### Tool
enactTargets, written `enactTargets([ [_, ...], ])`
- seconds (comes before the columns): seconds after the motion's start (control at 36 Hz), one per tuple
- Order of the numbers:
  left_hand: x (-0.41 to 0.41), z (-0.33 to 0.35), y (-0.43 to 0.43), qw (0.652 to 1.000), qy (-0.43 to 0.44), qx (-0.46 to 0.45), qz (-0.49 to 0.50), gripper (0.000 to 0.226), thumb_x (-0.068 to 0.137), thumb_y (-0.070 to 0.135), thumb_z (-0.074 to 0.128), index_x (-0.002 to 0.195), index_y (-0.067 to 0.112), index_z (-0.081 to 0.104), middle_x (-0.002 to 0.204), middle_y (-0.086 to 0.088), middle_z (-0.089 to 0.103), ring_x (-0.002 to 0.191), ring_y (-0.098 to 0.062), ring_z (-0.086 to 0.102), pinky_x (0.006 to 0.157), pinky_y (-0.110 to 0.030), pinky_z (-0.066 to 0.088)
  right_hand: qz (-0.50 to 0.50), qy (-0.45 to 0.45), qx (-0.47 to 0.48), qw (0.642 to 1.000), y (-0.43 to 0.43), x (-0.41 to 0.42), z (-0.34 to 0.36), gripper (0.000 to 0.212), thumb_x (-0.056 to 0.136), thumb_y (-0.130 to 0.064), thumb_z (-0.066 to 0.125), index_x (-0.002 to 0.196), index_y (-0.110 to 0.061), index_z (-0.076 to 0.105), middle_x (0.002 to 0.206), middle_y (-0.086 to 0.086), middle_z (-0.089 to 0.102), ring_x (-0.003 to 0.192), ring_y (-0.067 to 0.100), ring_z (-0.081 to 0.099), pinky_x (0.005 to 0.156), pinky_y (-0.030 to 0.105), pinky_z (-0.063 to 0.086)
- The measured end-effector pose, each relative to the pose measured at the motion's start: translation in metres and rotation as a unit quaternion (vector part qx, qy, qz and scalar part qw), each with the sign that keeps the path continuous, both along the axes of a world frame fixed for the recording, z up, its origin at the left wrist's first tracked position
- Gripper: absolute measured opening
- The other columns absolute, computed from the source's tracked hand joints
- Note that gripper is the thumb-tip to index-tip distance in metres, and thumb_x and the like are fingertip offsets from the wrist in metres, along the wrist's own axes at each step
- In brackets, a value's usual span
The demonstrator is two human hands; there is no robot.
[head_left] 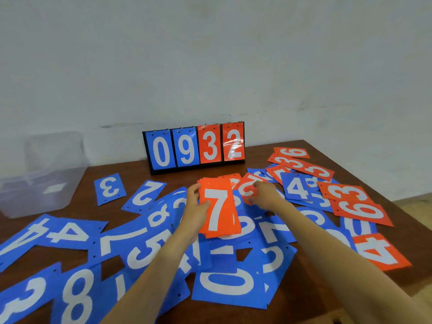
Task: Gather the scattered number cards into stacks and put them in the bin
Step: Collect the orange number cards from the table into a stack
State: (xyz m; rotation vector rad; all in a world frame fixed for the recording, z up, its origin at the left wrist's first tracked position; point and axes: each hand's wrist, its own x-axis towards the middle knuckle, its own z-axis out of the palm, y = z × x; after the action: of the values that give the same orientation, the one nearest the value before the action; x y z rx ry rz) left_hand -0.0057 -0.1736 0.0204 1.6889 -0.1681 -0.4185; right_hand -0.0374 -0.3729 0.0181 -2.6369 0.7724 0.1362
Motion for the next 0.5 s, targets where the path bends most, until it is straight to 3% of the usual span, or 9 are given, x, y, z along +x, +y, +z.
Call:
enactTargets([
  [0.14,0.011,-0.009,-0.004,1.000,-0.001,-0.027,0.009,0.046,0.099,0.013,0.046,0.137,0.031,0.029,0.143,-0.001,0.041,0.112,-0.019,0.053,0.067,-0.025,0.051,-0.063,-0.004,-0.014,0.998,-0.026,0.040,-0.017,0.078,0.087,-0.046,0.059,0.146,-0.009,0.025,0.150,0.013,0.030,0.138,0.031,0.028,0.110,0.039,0.030],
  [0.25,0.019,-0.007,-0.007,0.999,0.007,-0.036,0.009,0.046,0.099,0.015,0.046,0.135,0.037,0.028,0.142,0.001,0.042,0.115,-0.021,0.053,0.070,-0.029,0.052,-0.069,0.055,0.016,0.996,-0.046,0.057,-0.020,0.103,0.073,-0.056,0.071,0.149,-0.013,0.016,0.154,0.014,0.022,0.142,0.033,0.020,0.111,0.045,0.027],
  [0.36,0.026,-0.008,-0.010,0.999,0.015,-0.039,0.005,0.051,0.099,0.013,0.046,0.136,0.040,0.026,0.139,0.003,0.043,0.112,-0.020,0.053,0.077,-0.036,0.054,-0.056,0.091,0.009,0.994,-0.052,0.060,-0.015,0.108,0.072,-0.057,0.071,0.151,-0.013,0.012,0.156,0.012,0.017,0.144,0.032,0.016,0.114,0.045,0.024],
  [0.5,0.027,-0.013,-0.015,0.999,0.013,-0.047,0.004,0.049,0.099,0.012,0.045,0.136,0.039,0.028,0.122,0.009,0.045,0.088,-0.008,0.055,0.060,-0.025,0.051,-0.098,0.109,-0.002,0.989,-0.055,0.064,-0.016,0.116,0.064,-0.062,0.074,0.149,-0.012,0.013,0.156,0.015,0.014,0.144,0.035,0.013,0.115,0.050,0.023],
])
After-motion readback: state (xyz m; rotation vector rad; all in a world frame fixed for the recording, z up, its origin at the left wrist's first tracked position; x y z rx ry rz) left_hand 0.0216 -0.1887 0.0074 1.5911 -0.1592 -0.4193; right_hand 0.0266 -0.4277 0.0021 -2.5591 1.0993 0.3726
